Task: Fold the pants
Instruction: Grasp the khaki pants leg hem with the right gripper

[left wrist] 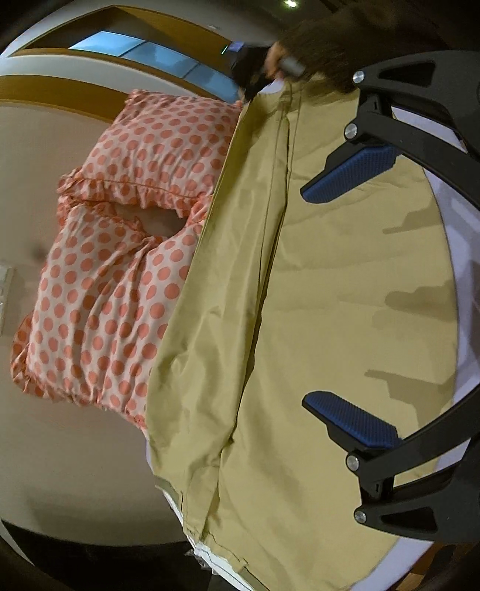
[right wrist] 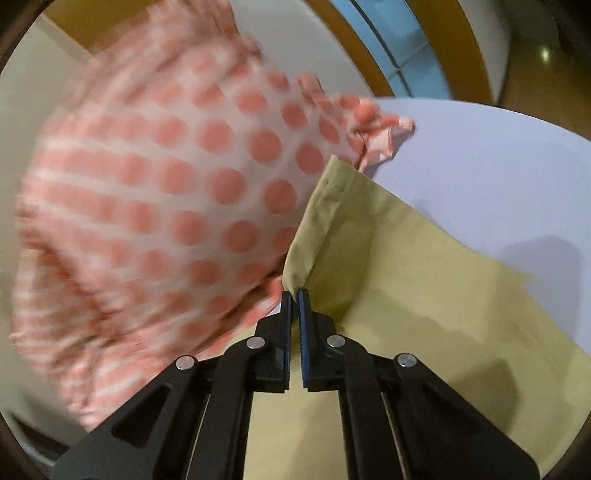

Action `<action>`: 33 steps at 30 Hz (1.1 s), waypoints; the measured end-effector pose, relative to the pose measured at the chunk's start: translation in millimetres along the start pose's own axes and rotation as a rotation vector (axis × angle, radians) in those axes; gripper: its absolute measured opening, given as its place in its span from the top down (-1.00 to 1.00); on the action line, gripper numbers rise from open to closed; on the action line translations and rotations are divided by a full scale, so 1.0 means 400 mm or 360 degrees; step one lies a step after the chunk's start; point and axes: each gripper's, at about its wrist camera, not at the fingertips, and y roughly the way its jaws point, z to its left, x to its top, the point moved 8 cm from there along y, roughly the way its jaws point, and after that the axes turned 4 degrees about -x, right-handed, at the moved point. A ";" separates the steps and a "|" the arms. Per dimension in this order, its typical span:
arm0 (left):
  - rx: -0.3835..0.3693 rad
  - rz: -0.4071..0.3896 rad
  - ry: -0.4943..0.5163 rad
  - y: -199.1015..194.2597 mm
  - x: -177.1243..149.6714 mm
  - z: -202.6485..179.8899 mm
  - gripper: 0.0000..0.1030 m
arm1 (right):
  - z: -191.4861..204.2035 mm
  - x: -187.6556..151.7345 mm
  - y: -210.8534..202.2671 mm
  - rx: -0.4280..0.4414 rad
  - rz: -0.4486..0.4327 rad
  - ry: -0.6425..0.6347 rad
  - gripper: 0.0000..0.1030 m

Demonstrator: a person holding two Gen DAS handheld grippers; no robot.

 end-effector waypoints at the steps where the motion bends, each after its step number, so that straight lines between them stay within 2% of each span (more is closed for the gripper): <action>1: 0.0009 -0.0014 -0.0002 -0.011 -0.001 0.005 -0.97 | -0.004 -0.010 -0.046 0.0068 -0.0008 0.0014 0.92; 3: 0.0028 -0.0032 0.0002 -0.028 0.001 0.014 -0.97 | -0.045 -0.060 -0.156 0.0180 -0.0017 0.0035 0.92; 4: 0.0034 -0.0042 0.0001 -0.035 0.004 0.018 -0.97 | -0.064 -0.041 -0.184 0.0209 -0.0008 0.0066 0.92; 5: 0.0038 -0.0056 -0.0001 -0.044 0.010 0.022 -0.97 | -0.085 -0.068 -0.225 0.0230 0.0013 0.0103 0.92; 7: 0.0029 -0.0076 -0.0004 -0.056 0.024 0.024 -0.97 | -0.146 -0.141 -0.268 0.0217 0.0121 0.0177 0.92; 9: 0.0010 -0.0092 0.0010 -0.061 0.036 0.019 -0.97 | -0.172 -0.185 -0.289 0.0172 0.0222 0.0219 0.91; 11: -0.0006 -0.0097 0.0026 -0.060 0.045 0.012 -0.97 | -0.192 -0.207 -0.307 0.0151 0.0264 0.0242 0.87; 13: -0.0033 -0.0077 0.0018 -0.055 0.051 0.010 -0.97 | -0.210 -0.230 -0.315 0.0127 0.0325 0.0301 0.45; 14: -0.0052 -0.0062 -0.0004 -0.053 0.052 0.013 -0.97 | -0.216 -0.234 -0.313 0.0129 0.0347 0.0322 -0.03; 15: -0.0073 -0.0053 -0.0024 -0.051 0.053 0.016 -0.97 | -0.222 -0.236 -0.309 0.0126 0.0353 0.0336 -0.09; 18: -0.0172 -0.0027 -0.0110 -0.045 0.059 0.029 -0.97 | -0.224 -0.240 -0.314 0.0128 0.0348 0.0319 -0.09; 23: -0.0158 -0.0034 -0.0198 -0.027 0.087 0.066 -0.97 | -0.205 -0.233 -0.295 0.0152 0.0332 0.0333 -0.08; 25: -0.0141 -0.0057 -0.0218 -0.015 0.105 0.080 -0.97 | -0.199 -0.220 -0.276 0.0149 0.0277 0.0315 0.14; 26: -0.0135 -0.0055 -0.0228 -0.008 0.111 0.088 -0.97 | -0.201 -0.215 -0.270 0.0137 0.0252 0.0311 0.63; 27: -0.0137 -0.0043 -0.0253 0.003 0.122 0.099 -0.97 | -0.206 -0.211 -0.259 0.0149 0.0233 0.0306 0.86; 30: -0.0176 0.0017 -0.0367 0.052 0.160 0.145 -0.97 | -0.228 -0.197 -0.273 0.0371 0.0158 0.0423 0.91; 33: -0.0127 0.0117 -0.0493 0.131 0.209 0.202 -0.96 | -0.232 -0.179 -0.316 0.0441 0.0062 0.0391 0.94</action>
